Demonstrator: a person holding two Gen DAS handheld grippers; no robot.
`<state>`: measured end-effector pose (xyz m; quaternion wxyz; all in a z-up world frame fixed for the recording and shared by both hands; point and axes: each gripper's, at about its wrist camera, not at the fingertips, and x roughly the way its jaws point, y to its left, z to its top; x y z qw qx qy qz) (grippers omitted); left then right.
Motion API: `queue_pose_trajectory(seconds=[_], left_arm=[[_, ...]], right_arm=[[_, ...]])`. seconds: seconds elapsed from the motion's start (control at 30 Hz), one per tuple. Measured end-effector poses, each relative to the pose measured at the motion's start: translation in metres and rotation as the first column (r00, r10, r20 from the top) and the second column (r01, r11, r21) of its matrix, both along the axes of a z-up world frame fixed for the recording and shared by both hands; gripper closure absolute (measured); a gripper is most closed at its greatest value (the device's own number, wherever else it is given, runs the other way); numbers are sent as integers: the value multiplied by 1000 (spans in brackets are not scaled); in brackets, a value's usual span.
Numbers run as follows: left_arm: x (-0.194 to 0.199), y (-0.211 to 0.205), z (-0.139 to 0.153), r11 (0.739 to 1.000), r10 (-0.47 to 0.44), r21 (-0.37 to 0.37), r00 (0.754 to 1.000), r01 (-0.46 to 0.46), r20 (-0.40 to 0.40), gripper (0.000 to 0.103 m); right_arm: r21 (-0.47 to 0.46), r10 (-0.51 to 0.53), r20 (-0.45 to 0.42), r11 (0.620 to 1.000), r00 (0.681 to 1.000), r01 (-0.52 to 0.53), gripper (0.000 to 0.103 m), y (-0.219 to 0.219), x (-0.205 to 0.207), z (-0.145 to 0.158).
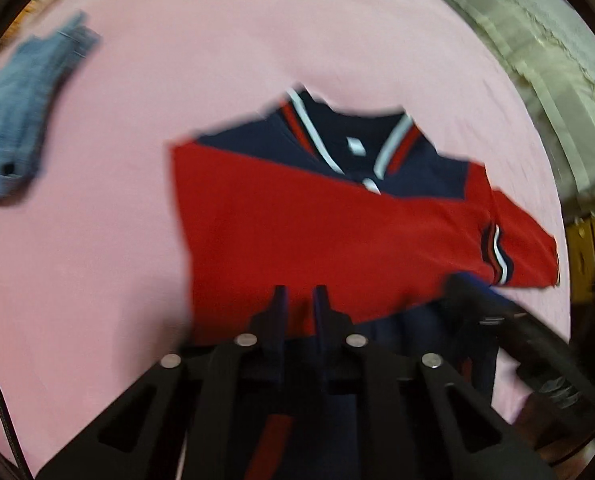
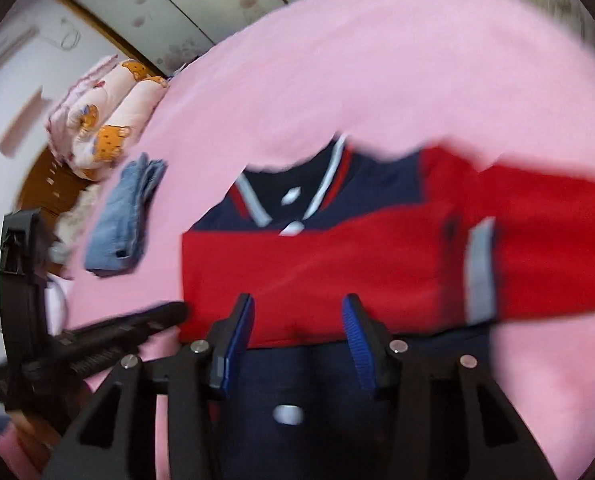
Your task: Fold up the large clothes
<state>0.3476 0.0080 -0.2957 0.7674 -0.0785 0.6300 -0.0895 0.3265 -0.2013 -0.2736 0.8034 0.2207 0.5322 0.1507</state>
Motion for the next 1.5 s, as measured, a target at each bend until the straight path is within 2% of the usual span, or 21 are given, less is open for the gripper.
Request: queue_pose_trajectory(seconds=[0.03,0.07,0.17,0.27,0.37,0.4,0.47,0.53,0.6,0.7,0.77,0.83,0.9,0.97,1.07,1.17,1.23,1.3,1.33,1.4,1.5], left_arm=[[3,2,-8,1000,-8,-11,1000,8,-15,95],[6,-1,-16,1000,-13,-27,999,13,-32,95],[18,-7,-45,1000,-12,-15,994,11,-108,95],[22,3,-49,1000,14,15,994,-12,-108,96],[22,25,-39,984,32,174,999,-26,-27,96],[23,36,-37,977,27,214,1000,-24,-10,99],[24,56,-39,984,39,172,999,-36,-16,101],[25,65,-36,984,64,169,998,-60,-18,101],[25,68,-26,992,43,120,999,-42,-3,99],[28,67,-17,1000,26,-18,999,-26,20,93],[37,60,-23,997,18,-75,1000,-17,7,92],[46,53,-32,996,11,-88,1000,-10,5,92],[50,48,-43,998,13,-63,1000,-12,8,92],[52,38,-53,999,27,-31,999,-26,29,92],[54,51,-54,995,98,-43,992,-94,81,92],[54,64,-53,990,138,-17,983,-137,117,92],[52,68,-49,988,149,7,979,-151,138,93],[48,72,-42,985,164,18,975,-169,152,91],[47,72,-38,984,172,24,972,-178,161,90],[40,67,-30,981,177,46,968,-188,177,77],[22,63,-16,977,189,60,964,-204,187,64]], right_arm=[[-2,-3,-17,1000,1000,3,92,5,0,-10],[-10,-6,-29,1000,1000,6,103,11,2,-18],[19,-13,-48,1000,999,14,103,16,3,-39],[-70,-26,-70,997,997,21,103,17,7,-50],[-172,-102,-59,981,993,91,103,2,6,-46],[-194,-143,-73,973,987,127,103,-12,4,-45],[-164,-183,-109,973,977,164,103,-37,-2,-46],[-175,-183,-113,971,977,162,103,-46,-8,-41],[-207,-173,-55,965,983,158,103,-39,-12,-23],[-119,-94,60,988,994,100,103,-20,-10,-2],[-86,-41,81,995,996,48,103,-2,4,-4],[-103,-15,54,994,998,21,103,15,21,-16],[-129,-3,12,992,1000,5,103,29,39,-34],[-178,-50,-10,983,999,47,103,28,48,-45],[-233,-177,52,955,983,184,103,7,54,-37],[-336,-253,86,903,964,267,103,-25,55,-29],[-222,-259,67,938,964,267,103,-53,53,-29],[-153,-260,80,951,962,270,103,-69,46,-23],[-176,-266,121,943,956,284,103,-74,38,-14],[-209,-281,199,924,939,321,103,-81,21,0],[-164,-351,212,907,912,387,102,-97,-6,5]])
